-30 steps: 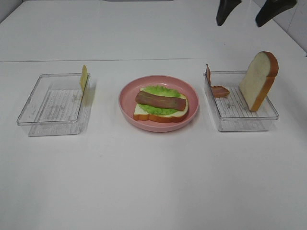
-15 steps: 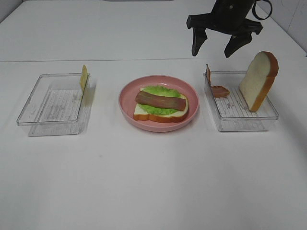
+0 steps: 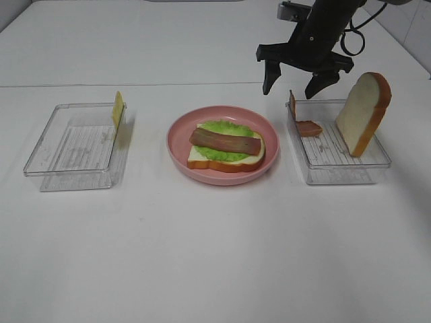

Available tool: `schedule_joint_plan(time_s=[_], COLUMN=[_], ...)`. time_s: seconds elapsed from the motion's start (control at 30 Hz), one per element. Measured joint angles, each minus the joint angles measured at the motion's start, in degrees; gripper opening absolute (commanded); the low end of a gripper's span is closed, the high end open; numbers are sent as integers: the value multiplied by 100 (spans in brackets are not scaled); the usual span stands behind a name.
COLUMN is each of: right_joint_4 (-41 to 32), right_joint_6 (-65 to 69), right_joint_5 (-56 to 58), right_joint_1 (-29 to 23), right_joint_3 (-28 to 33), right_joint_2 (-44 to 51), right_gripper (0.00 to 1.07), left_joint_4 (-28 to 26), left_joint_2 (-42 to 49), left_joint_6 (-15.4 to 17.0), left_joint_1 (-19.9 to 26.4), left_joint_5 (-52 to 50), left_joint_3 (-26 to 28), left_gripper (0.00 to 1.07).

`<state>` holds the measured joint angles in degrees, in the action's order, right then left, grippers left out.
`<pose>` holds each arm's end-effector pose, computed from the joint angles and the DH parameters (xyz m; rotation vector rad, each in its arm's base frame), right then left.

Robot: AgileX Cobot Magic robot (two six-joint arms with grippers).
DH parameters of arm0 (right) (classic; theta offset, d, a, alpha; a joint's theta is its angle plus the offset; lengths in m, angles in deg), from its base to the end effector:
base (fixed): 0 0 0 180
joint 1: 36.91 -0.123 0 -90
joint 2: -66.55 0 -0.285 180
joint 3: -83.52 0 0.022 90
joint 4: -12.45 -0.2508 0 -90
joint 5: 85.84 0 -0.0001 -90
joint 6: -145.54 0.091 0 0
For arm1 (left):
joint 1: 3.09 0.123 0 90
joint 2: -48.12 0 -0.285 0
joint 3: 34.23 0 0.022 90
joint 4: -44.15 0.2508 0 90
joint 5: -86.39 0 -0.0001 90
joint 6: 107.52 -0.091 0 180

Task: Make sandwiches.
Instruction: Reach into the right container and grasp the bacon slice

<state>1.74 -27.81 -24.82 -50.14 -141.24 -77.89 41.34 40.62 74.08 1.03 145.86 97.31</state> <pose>0.4960 0.1318 0.1837 -0.0733 2.8217 0.3321 -0.0047 -0.0042 0.2797 -0.0987 2.0114 -0.0304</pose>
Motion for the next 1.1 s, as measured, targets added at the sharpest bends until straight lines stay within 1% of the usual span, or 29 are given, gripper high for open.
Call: schedule_joint_plan(time_s=[0.1,0.47,0.57,0.63,0.67,0.7,0.73,0.77,0.8,1.1], right_joint_4=[-69,-178,-178,-189,-189,-195,-195,-195,-195,-195], right_joint_6=[0,0,0,0,0,0,0,0,0,0], right_joint_5=[-69,-97,-97,-97,-97,-97,-97,-97,-97,-103], right_joint_1=[74,74,74,74,74,74,74,74,74,74], right_joint_3=[0,-17,-17,-17,-17,-17,-17,-17,-17,-17], right_joint_2=[-11,-258,-264,-264,-264,-264,-264,-264,-264,-264], right_gripper=[76,76,74,65,65,56,52,52,47,47], left_joint_4=[0,0,0,0,0,0,0,0,0,0], left_joint_2=[0,0,0,0,0,0,0,0,0,0], left_joint_6=[0,0,0,0,0,0,0,0,0,0], left_joint_1=[0,0,0,0,0,0,0,0,0,0], left_joint_5=[0,0,0,0,0,0,0,0,0,0], left_joint_3=[0,0,0,0,0,0,0,0,0,0], left_gripper=[102,102,102,102,102,102,102,102,102,102])
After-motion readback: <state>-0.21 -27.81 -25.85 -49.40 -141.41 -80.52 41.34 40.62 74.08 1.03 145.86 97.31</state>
